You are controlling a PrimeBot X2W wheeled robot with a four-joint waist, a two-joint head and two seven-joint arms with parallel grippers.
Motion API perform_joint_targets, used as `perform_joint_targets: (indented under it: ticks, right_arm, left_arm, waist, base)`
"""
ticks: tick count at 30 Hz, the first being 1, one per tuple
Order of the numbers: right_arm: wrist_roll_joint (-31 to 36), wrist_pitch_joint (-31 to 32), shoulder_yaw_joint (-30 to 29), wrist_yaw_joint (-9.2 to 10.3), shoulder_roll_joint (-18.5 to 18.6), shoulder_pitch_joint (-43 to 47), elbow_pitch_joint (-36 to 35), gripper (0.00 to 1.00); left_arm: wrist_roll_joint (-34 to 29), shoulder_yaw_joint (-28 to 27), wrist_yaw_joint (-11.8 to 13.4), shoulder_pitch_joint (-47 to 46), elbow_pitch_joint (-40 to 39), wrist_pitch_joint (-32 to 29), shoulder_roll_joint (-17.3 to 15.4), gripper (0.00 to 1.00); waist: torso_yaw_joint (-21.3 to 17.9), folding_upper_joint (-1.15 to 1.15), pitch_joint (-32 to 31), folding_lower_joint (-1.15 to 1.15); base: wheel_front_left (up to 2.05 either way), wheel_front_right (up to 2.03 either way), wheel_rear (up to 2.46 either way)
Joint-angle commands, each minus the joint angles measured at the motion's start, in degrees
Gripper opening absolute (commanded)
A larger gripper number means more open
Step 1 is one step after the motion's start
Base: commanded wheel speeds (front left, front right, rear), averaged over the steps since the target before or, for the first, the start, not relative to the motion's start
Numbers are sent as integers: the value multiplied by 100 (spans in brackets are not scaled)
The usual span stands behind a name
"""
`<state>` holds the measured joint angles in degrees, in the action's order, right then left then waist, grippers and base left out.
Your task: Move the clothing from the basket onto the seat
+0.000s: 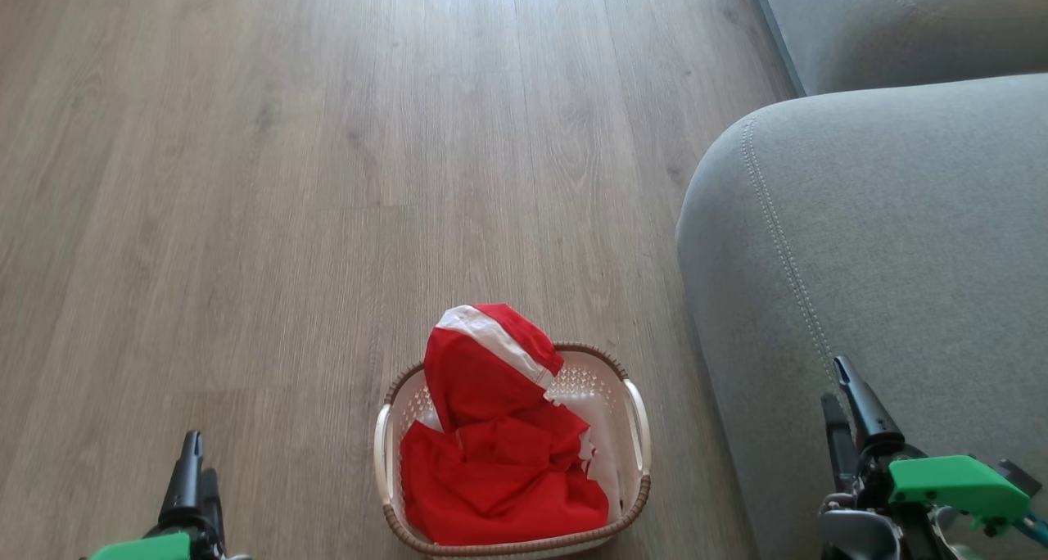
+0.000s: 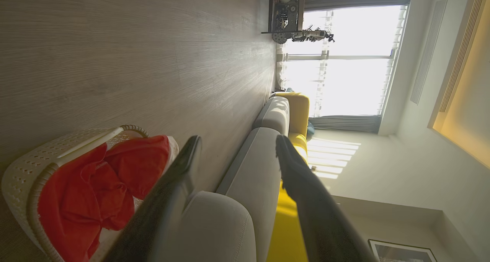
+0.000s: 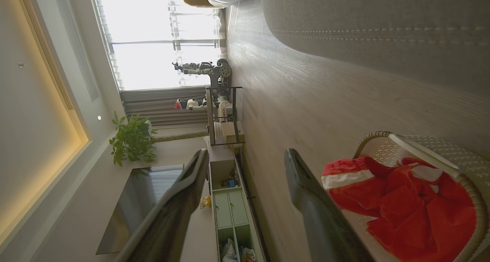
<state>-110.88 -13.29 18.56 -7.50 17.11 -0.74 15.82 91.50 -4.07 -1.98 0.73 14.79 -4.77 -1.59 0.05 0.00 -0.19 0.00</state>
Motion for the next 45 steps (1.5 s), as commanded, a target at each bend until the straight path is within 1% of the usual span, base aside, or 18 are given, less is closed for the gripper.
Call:
perform_joint_targets:
  ticks: [1,8,22,29,30,33,38,45]
  right_arm:
    - [120,-16,-112,0,29,-250,-197,100]
    - [519,-25,-246,0,-61,-234,-270,100]
    - [1606,-44,-504,0,-241,-224,-515,100]
    - [2227,-54,-590,0,-331,-219,-643,100]
    - [2227,-54,-590,0,-331,-219,-643,100]
    - [2510,-58,-606,0,-369,-209,-686,100]
    - [3027,-65,-616,0,-434,-186,-748,100]
    - [3782,-75,-635,0,-524,-140,-778,100]
  left_arm:
    - [-96,0,13,-138,-250,78,-44,100]
    - [-410,22,69,-114,-405,196,-50,100]
    - [-1395,166,264,-89,-794,431,-60,100]
    - [-2052,283,317,-101,-942,549,-65,100]
    - [-2052,283,317,-101,-942,549,-65,100]
    - [-2395,338,313,-91,-963,599,-68,100]
    - [-2978,434,315,-56,-970,683,-71,100]
    - [-3642,559,336,-10,-951,801,-77,100]
  waist:
    - [1,0,-3,0]
    - [14,0,-17,0]
    - [51,0,-41,0]
    - [72,0,-49,0]
    - [72,0,-49,0]
    - [76,0,-52,0]
    - [82,0,-60,0]
    - [98,0,-76,0]
  base:
    - [0,0,0]
    - [0,0,0]
    - [0,0,0]
    - [0,0,0]
    - [0,0,0]
    - [0,0,0]
    - [0,0,0]
    - [0,0,0]
